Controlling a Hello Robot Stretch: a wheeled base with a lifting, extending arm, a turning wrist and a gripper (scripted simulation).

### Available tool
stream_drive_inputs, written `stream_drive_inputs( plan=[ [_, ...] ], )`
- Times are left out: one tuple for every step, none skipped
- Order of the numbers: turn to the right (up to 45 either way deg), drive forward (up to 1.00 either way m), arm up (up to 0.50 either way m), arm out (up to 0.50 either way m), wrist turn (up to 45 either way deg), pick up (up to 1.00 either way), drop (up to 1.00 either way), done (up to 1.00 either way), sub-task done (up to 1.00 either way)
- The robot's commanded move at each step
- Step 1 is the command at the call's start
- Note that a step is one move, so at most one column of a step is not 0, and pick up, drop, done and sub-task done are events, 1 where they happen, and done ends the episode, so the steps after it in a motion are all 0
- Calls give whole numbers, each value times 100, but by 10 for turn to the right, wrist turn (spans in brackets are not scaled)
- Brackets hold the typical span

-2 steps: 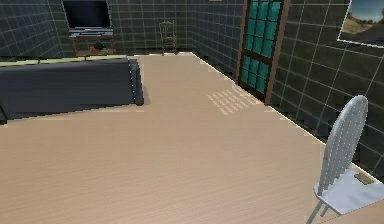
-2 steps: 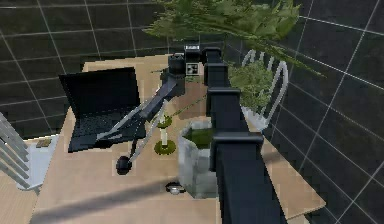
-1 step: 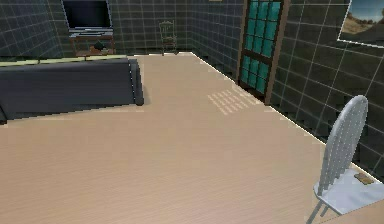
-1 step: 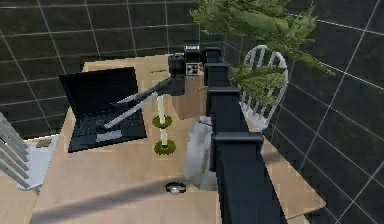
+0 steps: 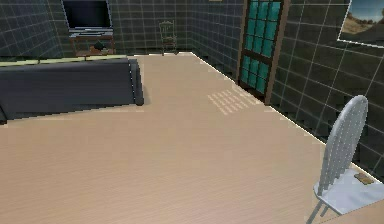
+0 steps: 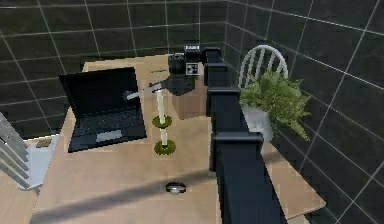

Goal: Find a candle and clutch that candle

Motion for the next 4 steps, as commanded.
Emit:
stream_drive_inputs(
  plan=[
    [0, 0, 0, 0, 60, 0, 0, 0, 0],
    [0, 0, 0, 0, 0, 100, 0, 0, 0],
    [0, 0, 2, 0, 0, 0, 0, 0, 0],
    [0, 0, 0, 0, 0, 0, 0, 100, 0]
  ],
)
